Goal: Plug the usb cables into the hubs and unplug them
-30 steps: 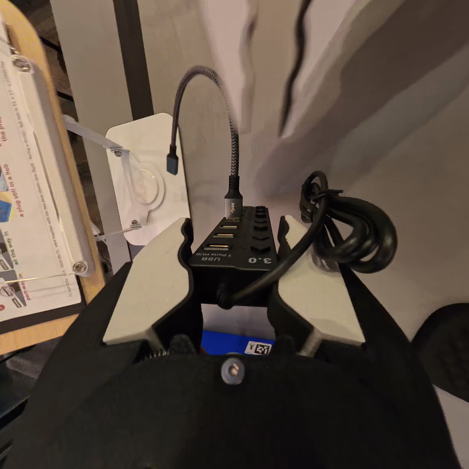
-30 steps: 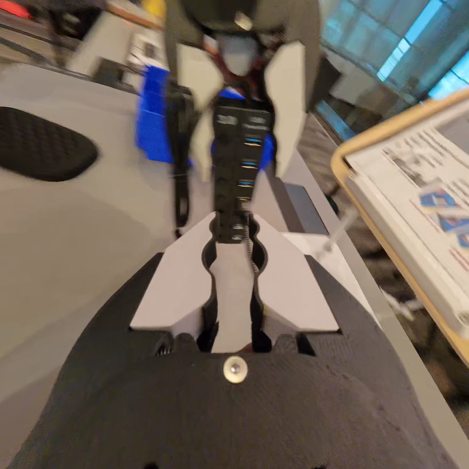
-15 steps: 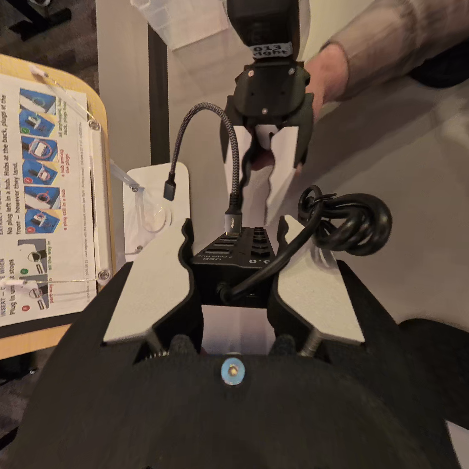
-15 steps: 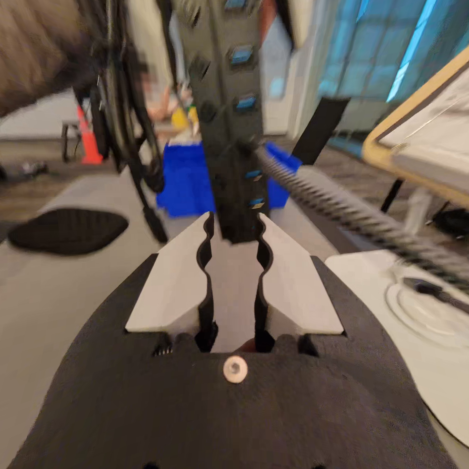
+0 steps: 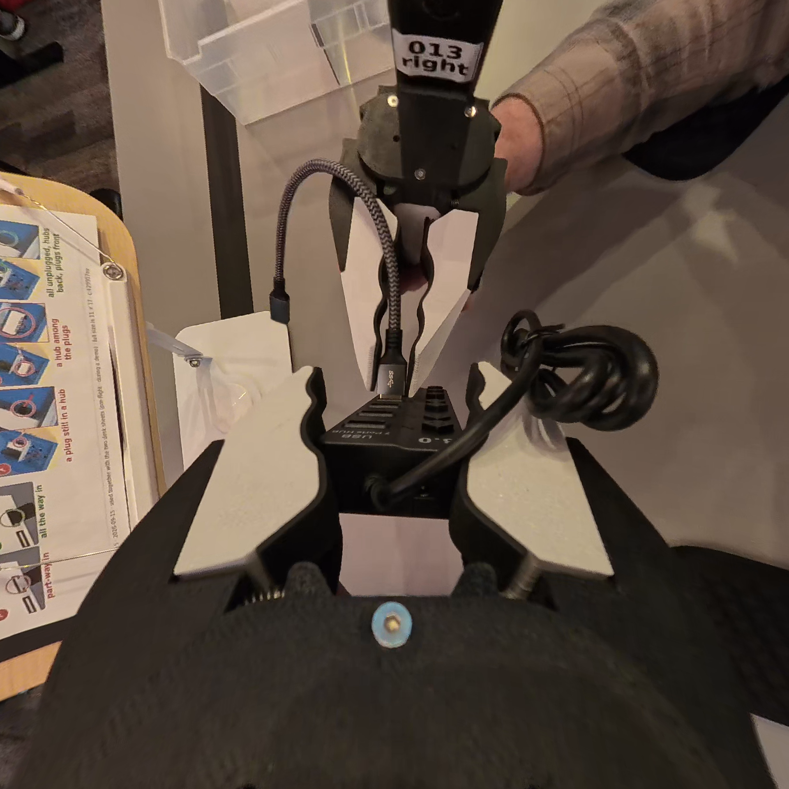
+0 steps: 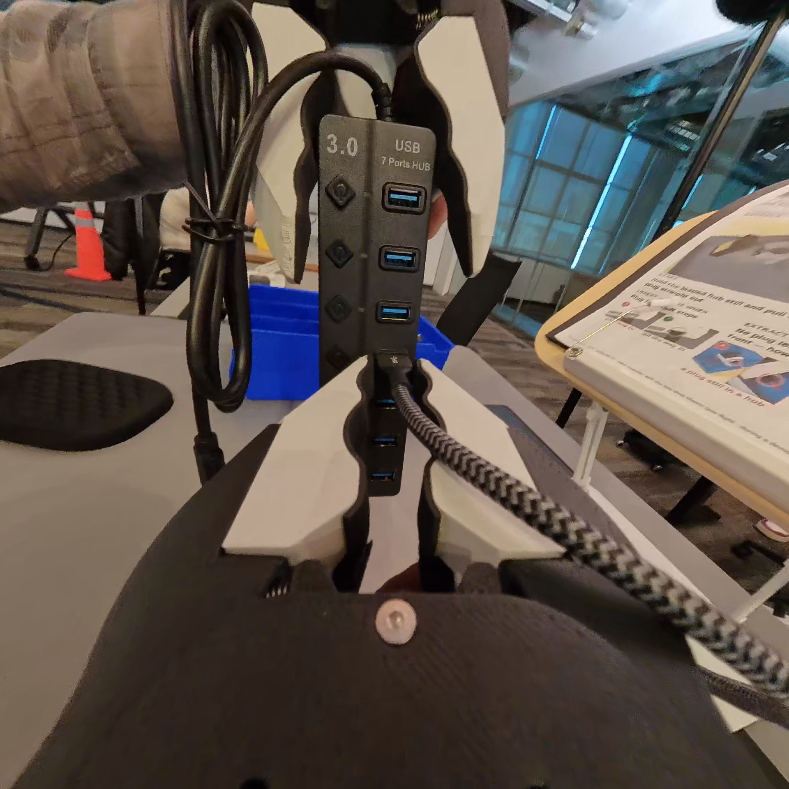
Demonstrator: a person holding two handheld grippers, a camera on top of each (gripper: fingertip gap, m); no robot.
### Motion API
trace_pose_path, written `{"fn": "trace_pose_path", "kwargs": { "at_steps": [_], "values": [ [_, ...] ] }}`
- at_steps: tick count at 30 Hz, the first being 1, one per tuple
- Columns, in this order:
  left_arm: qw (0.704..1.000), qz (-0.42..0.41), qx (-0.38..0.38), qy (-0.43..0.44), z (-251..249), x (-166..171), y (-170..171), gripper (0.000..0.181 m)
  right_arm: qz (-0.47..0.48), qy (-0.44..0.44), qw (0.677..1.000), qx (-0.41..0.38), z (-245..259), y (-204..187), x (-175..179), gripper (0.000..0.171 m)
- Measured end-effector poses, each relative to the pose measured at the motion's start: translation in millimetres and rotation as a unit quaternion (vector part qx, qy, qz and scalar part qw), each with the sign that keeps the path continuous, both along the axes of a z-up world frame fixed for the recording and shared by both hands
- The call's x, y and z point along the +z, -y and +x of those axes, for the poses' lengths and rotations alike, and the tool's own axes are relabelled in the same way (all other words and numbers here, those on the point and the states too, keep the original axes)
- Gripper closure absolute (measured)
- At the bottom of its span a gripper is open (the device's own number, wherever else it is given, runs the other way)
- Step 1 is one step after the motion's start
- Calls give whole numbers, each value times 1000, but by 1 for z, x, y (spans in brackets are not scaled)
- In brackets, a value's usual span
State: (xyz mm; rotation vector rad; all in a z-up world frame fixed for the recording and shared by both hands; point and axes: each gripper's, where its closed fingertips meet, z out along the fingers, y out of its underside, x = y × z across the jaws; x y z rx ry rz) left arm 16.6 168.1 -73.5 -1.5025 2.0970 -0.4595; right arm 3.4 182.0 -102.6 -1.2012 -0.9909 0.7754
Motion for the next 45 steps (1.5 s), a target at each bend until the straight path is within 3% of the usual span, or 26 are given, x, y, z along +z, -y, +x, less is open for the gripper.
{"fn": "trace_pose_path", "kwargs": {
  "at_steps": [13, 17, 28, 32, 34, 45],
  "values": [
    [998, 45, 1, -35, -5, 1, -6, 115, -19, -5, 1000, -11, 8, -3, 7, 158],
    [995, 71, 1, -76, -14, -5, -8, 105, -12, 9, 1000, -16, 8, -3, 7, 158],
    [978, 131, -1, -164, -25, -13, -14, 109, -9, 30, 999, -27, 8, -4, 3, 158],
    [973, 140, 14, -182, -26, -17, -19, 95, -10, 33, 999, -33, 9, -6, 3, 158],
    [971, 152, 9, -183, -26, -17, -21, 103, -9, 35, 999, -35, 8, -6, 2, 158],
    [976, 139, -1, -166, -24, -13, -19, 108, 26, 46, 997, -47, 5, -5, 2, 157]
  ]
}}
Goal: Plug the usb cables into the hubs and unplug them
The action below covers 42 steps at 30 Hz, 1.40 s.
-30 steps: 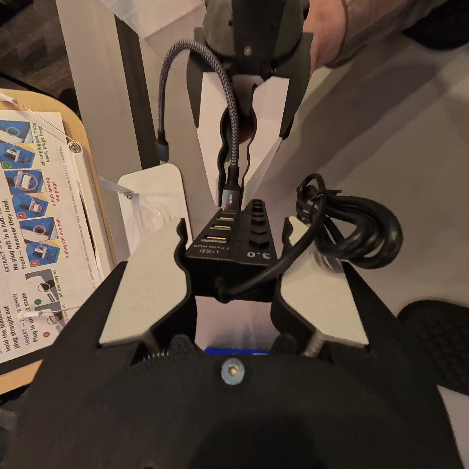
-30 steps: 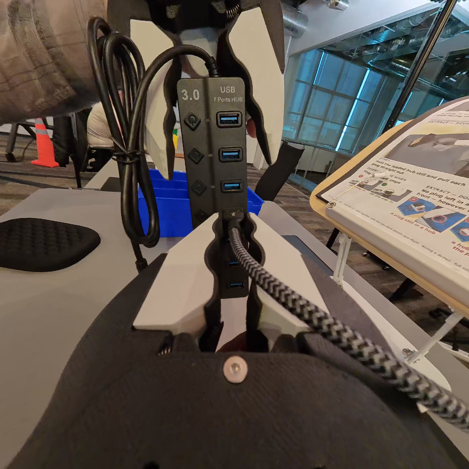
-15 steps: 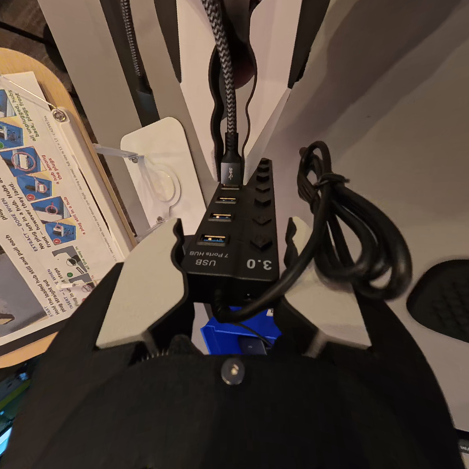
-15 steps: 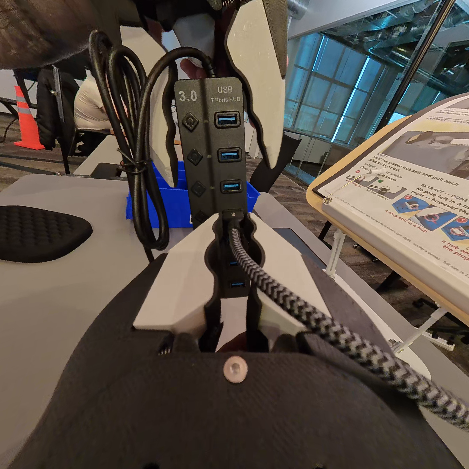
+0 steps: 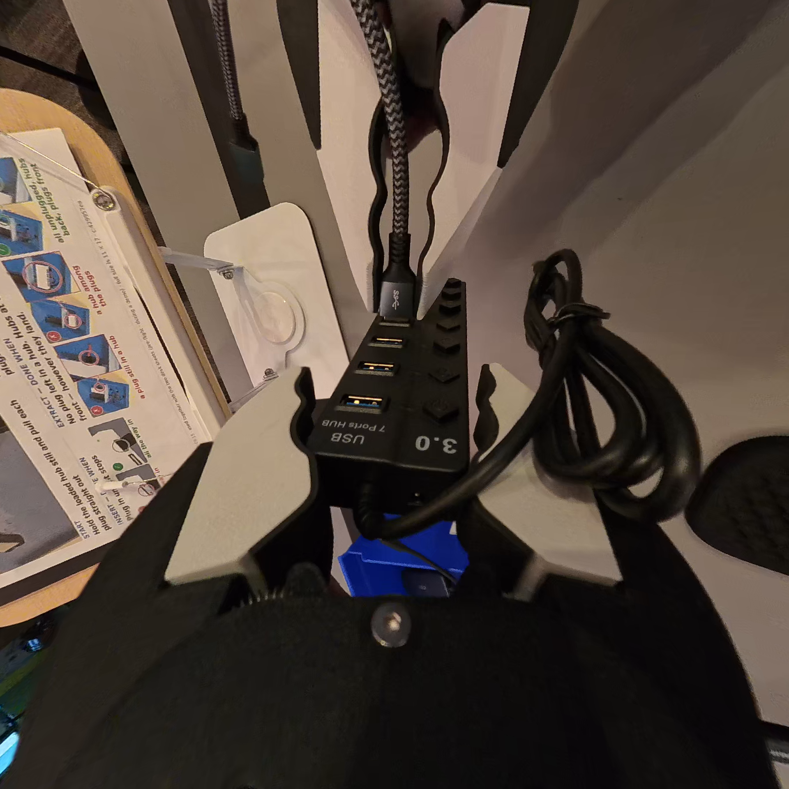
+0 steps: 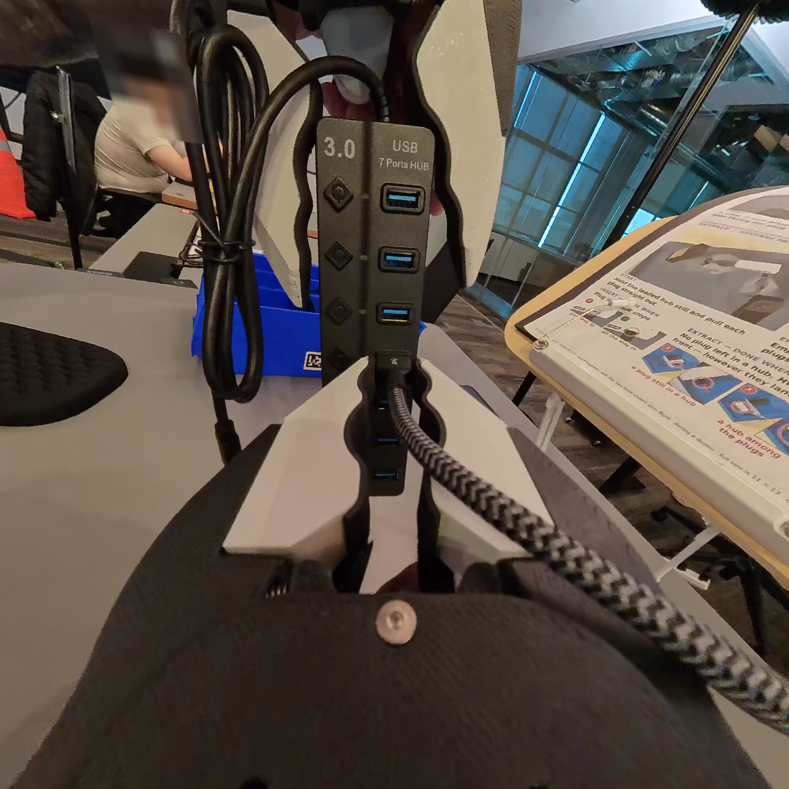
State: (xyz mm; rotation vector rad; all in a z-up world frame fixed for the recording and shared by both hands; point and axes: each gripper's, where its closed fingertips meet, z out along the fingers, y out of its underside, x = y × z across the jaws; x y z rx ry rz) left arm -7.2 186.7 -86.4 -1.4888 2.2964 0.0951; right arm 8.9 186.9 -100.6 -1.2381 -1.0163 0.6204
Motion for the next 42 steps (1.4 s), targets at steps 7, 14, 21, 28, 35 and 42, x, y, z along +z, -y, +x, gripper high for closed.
{"fn": "trace_pose_path", "kwargs": {
  "at_steps": [7, 14, 21, 28, 35, 42],
  "values": [
    [1000, -23, -3, -4, -3, -3, 7, 109, -2, 8, 1000, 16, -9, 5, -5, 157],
    [1000, -10, -6, -10, -8, -8, 4, 109, -12, 8, 1000, 11, -10, 4, -8, 157],
    [1000, 4, -1, -6, -12, -9, -3, 110, -11, 18, 999, -37, -12, -4, -10, 157],
    [999, 15, -1, -29, -21, -9, -8, 110, -1, 26, 998, -55, -15, -3, -9, 158],
    [999, 25, -30, -32, -26, -12, 0, 111, -11, 36, 999, 18, -12, 11, -7, 158],
    [997, 44, -55, -41, -22, -15, 2, 111, -38, 28, 997, 58, -6, 15, -10, 158]
  ]
}}
